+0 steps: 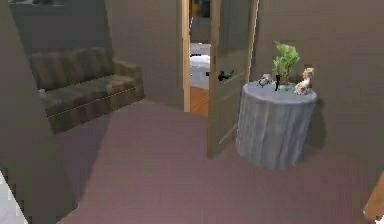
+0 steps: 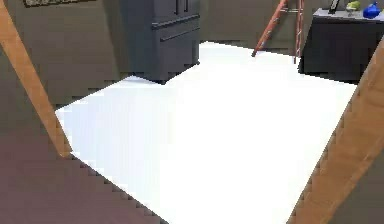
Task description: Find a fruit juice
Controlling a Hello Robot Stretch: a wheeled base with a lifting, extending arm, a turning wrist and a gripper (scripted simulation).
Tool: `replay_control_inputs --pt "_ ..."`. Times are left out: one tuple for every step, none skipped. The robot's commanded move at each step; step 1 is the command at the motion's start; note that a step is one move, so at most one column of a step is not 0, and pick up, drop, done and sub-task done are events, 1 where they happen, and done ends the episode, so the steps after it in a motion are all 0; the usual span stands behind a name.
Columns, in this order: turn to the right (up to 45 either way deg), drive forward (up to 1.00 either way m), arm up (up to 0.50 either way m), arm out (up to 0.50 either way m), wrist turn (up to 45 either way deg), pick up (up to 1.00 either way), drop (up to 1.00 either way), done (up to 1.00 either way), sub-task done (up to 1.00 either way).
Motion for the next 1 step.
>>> replay_control_inputs --pt "-45.0 0.00 0.00 0.00 0.0 0.00 0.00 0.00 0.00"
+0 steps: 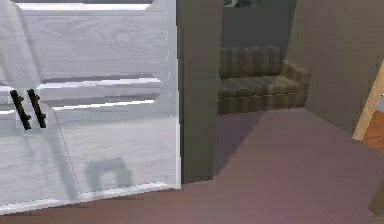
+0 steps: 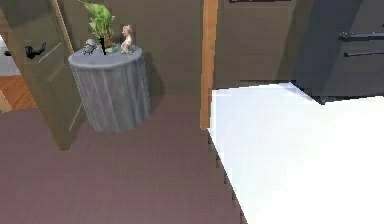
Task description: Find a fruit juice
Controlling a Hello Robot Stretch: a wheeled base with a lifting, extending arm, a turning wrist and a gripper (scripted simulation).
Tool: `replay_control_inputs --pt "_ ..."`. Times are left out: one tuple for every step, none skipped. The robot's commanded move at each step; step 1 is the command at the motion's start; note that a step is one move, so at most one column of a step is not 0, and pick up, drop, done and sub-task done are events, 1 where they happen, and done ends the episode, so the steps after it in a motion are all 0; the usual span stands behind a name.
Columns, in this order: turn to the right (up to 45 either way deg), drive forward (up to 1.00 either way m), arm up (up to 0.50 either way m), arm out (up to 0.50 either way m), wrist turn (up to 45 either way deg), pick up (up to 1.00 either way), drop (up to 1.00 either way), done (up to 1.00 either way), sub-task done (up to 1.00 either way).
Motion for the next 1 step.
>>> replay_control_inputs --pt "-9.0 0.00 0.00 0.00 0.0 0.00 0.00 0.00 0.00"
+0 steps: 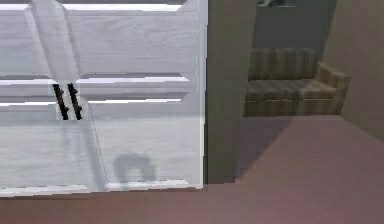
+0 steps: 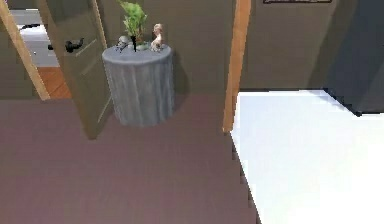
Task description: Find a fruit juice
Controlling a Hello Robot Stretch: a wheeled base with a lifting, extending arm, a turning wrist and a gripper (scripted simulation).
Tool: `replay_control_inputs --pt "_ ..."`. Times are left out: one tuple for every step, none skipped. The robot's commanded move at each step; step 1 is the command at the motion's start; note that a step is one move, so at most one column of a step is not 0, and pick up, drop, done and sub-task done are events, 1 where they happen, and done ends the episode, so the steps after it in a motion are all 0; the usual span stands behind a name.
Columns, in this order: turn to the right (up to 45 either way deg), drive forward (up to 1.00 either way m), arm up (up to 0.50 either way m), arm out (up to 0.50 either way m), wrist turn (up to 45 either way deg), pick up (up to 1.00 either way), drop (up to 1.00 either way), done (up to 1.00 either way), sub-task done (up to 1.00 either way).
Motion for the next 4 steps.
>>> replay_control_inputs --pt "-3.0 0.00 0.00 0.00 0.0 0.00 0.00 0.00 0.00" --pt "0.0 0.05 0.00 0.00 0.0 0.00 0.00 0.00 0.00" --pt "45.0 0.00 0.00 0.00 0.0 0.00 0.00 0.00 0.00" --pt "33.0 0.00 0.00 0.00 0.0 0.00 0.00 0.00 0.00"
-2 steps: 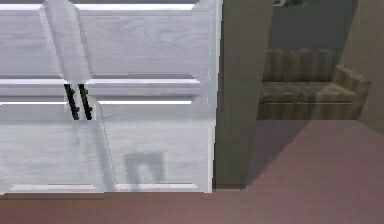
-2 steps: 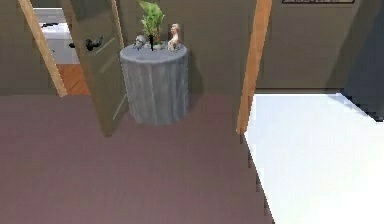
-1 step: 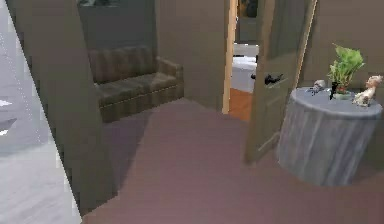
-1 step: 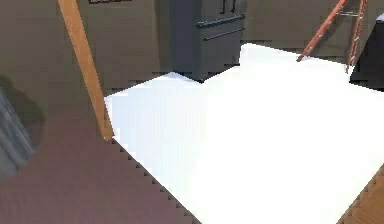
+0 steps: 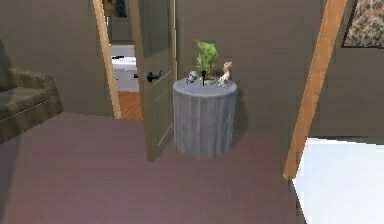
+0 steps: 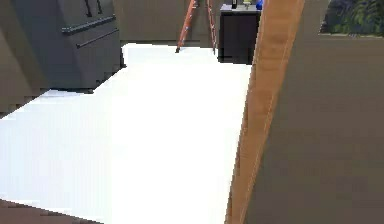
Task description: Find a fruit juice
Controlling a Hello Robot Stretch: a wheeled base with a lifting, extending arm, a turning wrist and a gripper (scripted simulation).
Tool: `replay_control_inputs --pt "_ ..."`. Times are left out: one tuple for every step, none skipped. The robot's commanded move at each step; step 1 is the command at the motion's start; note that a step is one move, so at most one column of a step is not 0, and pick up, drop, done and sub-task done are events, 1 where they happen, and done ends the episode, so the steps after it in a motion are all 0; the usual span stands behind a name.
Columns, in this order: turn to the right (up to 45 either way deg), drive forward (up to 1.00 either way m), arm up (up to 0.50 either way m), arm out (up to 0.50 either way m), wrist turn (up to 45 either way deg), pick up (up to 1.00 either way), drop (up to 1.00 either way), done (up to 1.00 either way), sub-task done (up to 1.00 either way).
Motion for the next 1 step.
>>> replay_control_inputs --pt "0.0 0.20 0.00 0.00 0.0 0.00 0.00 0.00 0.00"
